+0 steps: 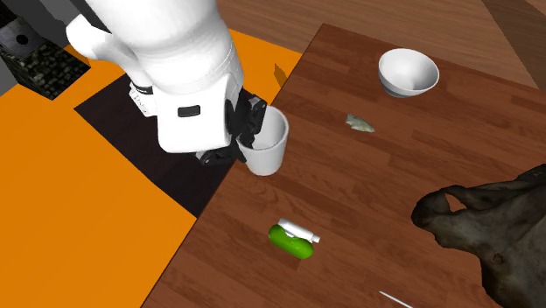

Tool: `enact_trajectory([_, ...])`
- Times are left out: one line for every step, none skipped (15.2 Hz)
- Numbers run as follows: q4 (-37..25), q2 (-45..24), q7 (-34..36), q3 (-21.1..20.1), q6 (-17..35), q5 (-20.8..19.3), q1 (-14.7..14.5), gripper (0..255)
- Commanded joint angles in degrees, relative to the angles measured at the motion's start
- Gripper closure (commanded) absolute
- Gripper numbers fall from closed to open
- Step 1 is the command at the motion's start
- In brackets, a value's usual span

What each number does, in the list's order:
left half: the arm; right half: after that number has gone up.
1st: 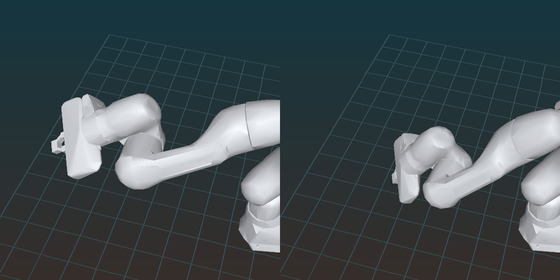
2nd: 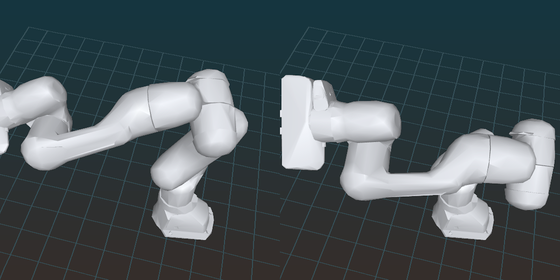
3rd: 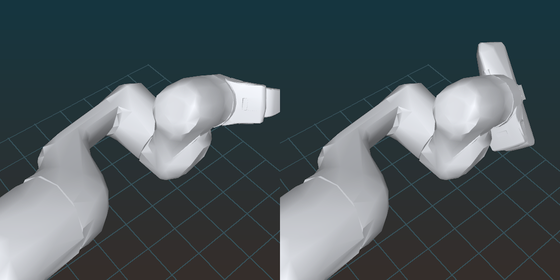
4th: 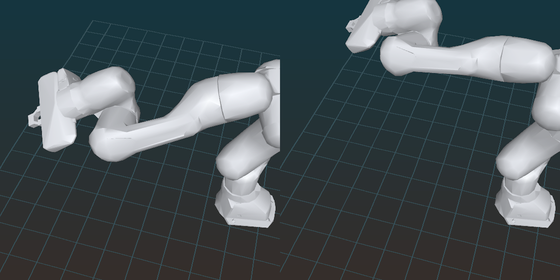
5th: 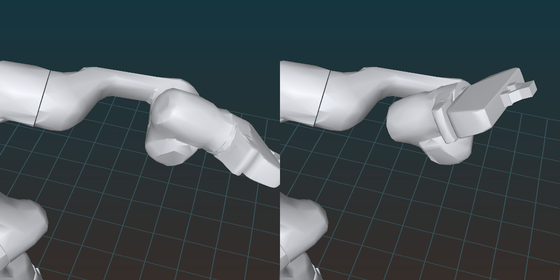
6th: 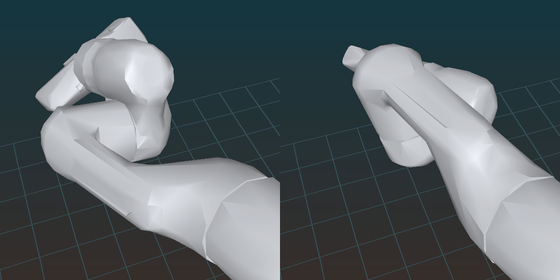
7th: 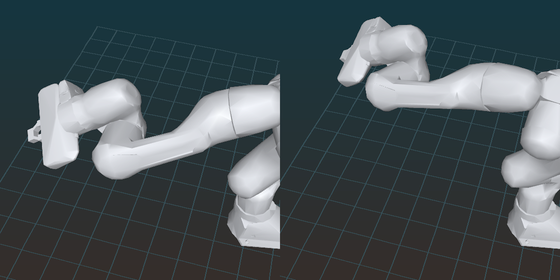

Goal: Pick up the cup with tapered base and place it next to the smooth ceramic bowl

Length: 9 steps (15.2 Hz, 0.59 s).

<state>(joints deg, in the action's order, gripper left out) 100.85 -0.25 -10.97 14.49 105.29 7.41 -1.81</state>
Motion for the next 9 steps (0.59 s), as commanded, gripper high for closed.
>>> enact_trajectory([2.53,1.99,3.07,-1.45,1.01,-0.71,-1.47,255])
enact_trajectory([3.47,2.77,4.48,-2.16,1.35,-0.97,-2.14,255])
enact_trajectory([4.33,3.50,5.89,-2.88,1.66,-1.20,-2.80,255])
enact_trajectory([5.13,4.16,7.30,-3.64,1.96,-1.41,-3.42,255])
enact_trajectory([5.86,4.76,8.71,-4.39,2.24,-1.59,-4.05,255])
enact_trajectory([6.52,5.31,10.12,-5.16,2.51,-1.75,-4.67,255])
enact_trajectory([7.10,5.80,11.53,-5.93,2.75,-1.89,-5.28,255])
enact_trajectory([7.62,6.23,12.94,-6.71,2.99,-2.01,-5.89,255])
enact_trajectory([8.08,6.60,14.35,-7.48,3.21,-2.12,-6.50,255])
